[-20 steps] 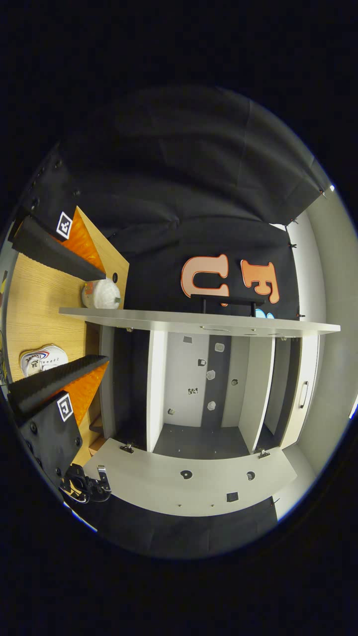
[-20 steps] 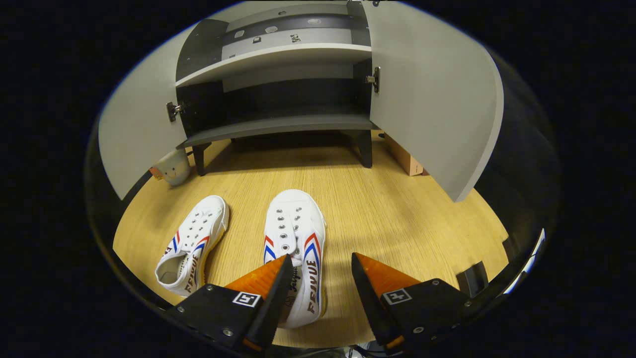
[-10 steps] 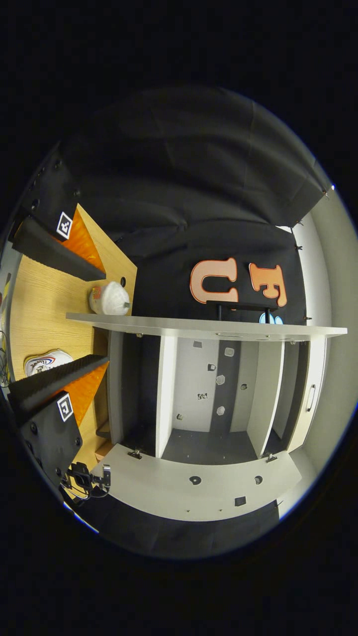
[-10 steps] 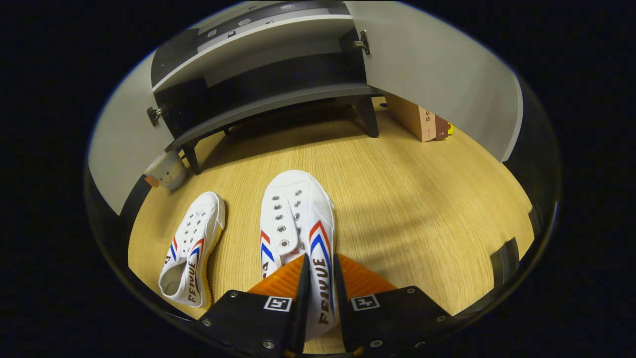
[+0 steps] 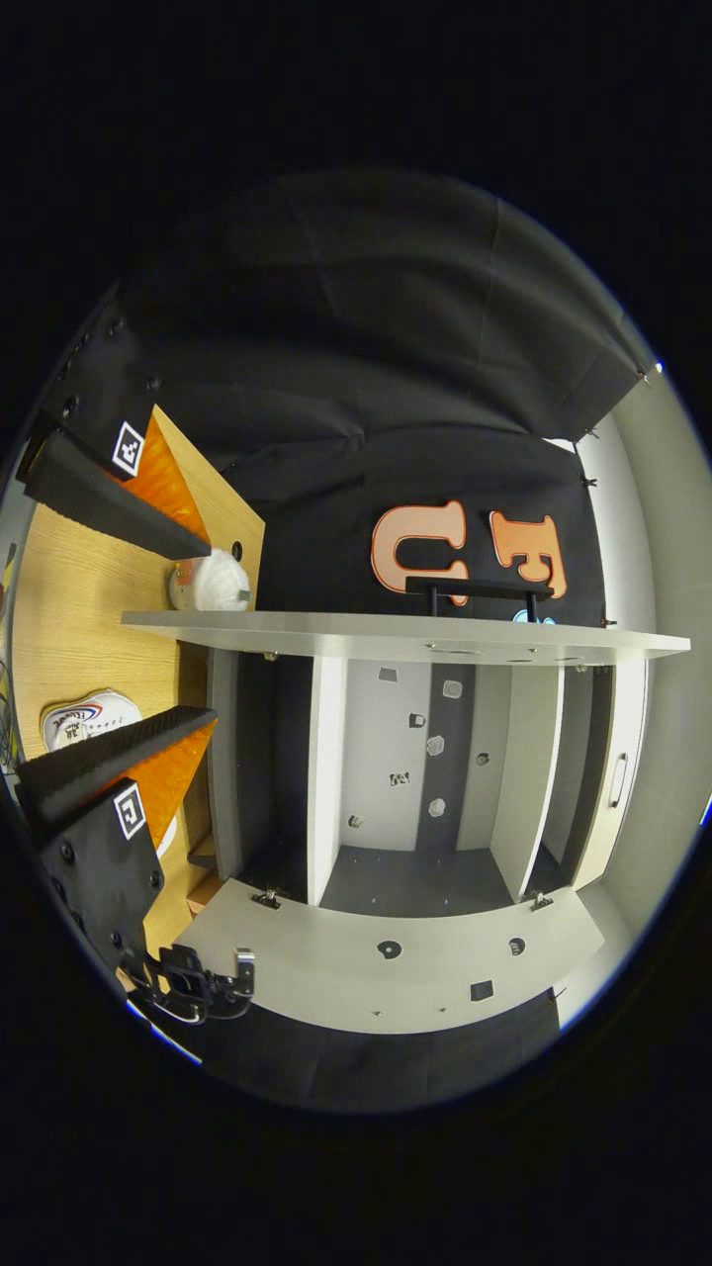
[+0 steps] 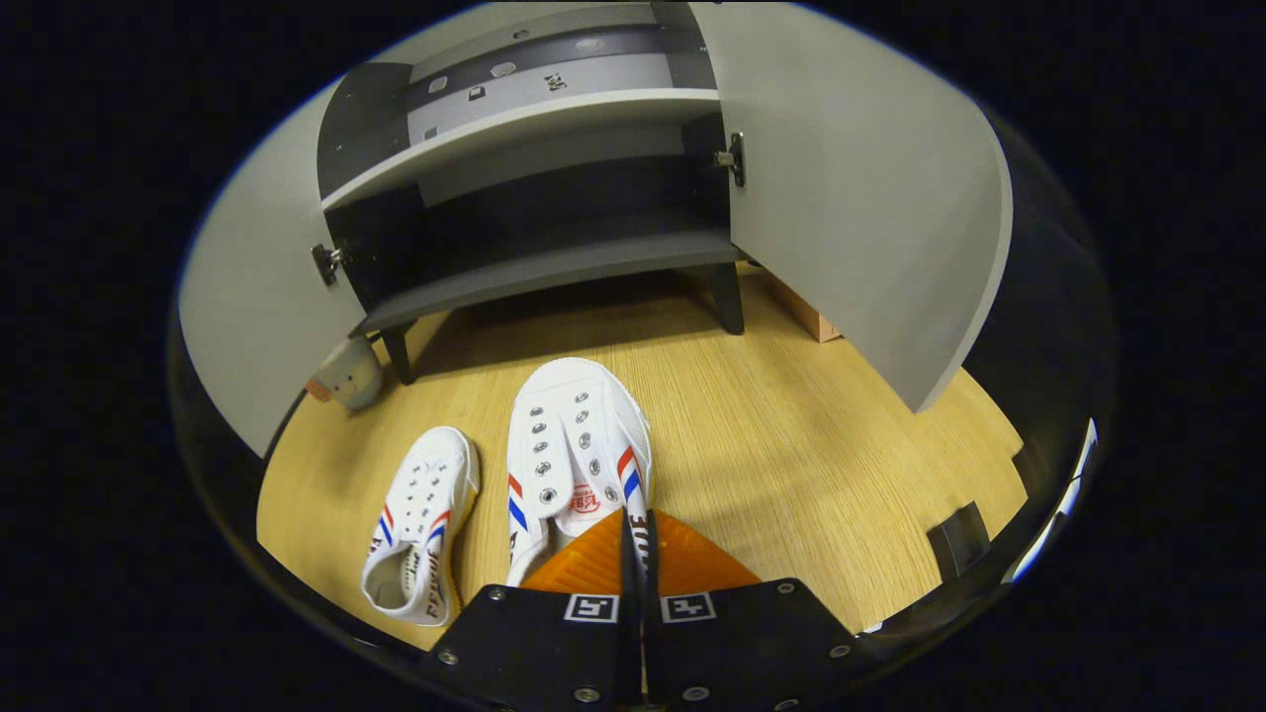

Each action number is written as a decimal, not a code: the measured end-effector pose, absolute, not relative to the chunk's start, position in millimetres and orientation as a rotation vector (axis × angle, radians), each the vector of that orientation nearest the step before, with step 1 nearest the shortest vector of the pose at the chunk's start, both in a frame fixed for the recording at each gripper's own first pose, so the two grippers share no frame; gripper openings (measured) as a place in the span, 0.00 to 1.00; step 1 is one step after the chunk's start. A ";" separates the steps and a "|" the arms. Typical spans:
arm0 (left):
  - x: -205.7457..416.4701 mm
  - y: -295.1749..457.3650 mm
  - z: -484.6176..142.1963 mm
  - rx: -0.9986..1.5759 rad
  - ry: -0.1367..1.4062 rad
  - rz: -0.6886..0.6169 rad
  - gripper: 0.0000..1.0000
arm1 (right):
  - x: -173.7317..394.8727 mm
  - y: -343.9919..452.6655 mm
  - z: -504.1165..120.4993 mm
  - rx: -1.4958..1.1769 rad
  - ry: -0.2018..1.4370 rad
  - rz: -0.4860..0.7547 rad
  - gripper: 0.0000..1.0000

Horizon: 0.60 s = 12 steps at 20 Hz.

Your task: Grab one shoe with the right hand and put it into the shoe cabinet, grab the other shoe with the left hand and put it into the shoe cabinet; then close the right door with the right hand and the left door with the left hand.

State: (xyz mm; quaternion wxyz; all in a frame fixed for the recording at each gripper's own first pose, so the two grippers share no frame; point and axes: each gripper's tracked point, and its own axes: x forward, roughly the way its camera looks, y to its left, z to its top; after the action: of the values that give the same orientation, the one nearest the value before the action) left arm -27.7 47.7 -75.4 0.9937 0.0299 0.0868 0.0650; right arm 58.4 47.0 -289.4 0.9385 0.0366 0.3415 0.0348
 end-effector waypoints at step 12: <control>-14.1 43.4 -82.8 0.055 0.158 0.083 0.94 | 110.9 95.3 -107.4 0.063 0.456 0.136 0.01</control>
State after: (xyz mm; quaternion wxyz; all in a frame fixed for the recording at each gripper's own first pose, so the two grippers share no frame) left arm -14.1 43.4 -82.8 0.9957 0.0273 0.0789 0.0412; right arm 110.9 95.3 -107.4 0.9713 0.0310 0.2258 0.0673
